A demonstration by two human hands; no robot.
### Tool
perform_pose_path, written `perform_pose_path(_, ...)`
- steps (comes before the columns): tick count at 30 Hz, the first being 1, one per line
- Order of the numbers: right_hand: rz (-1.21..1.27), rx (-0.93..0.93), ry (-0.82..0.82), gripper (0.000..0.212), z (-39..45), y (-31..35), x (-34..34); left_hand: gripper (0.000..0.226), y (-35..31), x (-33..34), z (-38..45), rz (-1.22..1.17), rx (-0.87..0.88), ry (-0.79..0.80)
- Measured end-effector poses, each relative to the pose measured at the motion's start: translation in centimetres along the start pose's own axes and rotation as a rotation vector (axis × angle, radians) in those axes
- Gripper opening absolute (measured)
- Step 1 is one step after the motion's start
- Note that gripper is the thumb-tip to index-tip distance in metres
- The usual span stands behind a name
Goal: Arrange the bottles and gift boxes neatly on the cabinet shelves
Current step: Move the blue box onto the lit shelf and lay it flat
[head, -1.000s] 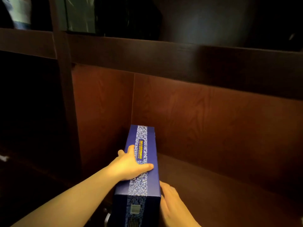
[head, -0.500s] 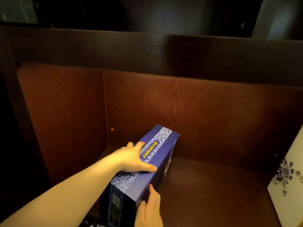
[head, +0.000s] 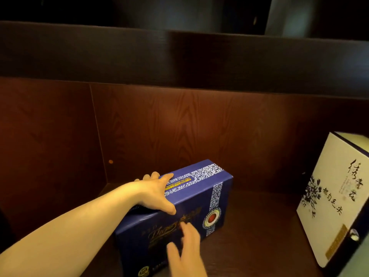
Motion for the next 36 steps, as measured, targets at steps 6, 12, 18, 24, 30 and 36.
perform_pose_path(6, 0.216, 0.053, -0.381, 0.064, 4.9, -3.2, -13.7, 0.132, 0.2, -0.1, 0.4, -0.007, 0.038, 0.003)
perform_pose_path(12, 0.336, 0.18, -0.294, 0.077, 11.9, -2.7, -19.1, 0.127, 1.7, 1.1, -2.2, -0.054, 0.015, -0.074)
perform_pose_path(18, 0.331, 0.238, -0.25, 0.042, 13.6, -3.1, -17.5, 0.144, 8.1, 3.4, -6.9, -0.304, -0.159, -0.22)
perform_pose_path(24, 0.319, 0.126, -0.323, 0.024, 11.1, -1.4, -17.0, 0.135, 11.8, 5.9, -8.4, -0.744, -0.136, -0.476)
perform_pose_path(30, 0.39, 0.18, -0.268, 0.037, 8.0, -2.9, -16.2, 0.085, 13.1, 8.2, -7.6, -1.242, 0.006, -0.602)
perform_pose_path(36, 0.492, 0.222, -0.28, 0.044, 5.5, -4.3, -15.5, 0.053, 13.4, 7.8, -6.4, -1.322, 0.061, -0.55)
Point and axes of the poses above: each hand's wrist, its own z-axis towards the middle knuckle, its own x-axis out of the palm, y = z × x, the point moved 9 cm from there along z, towards the middle knuckle, and after that the axes turned 11 degrees about y, right-handed, at the moved point
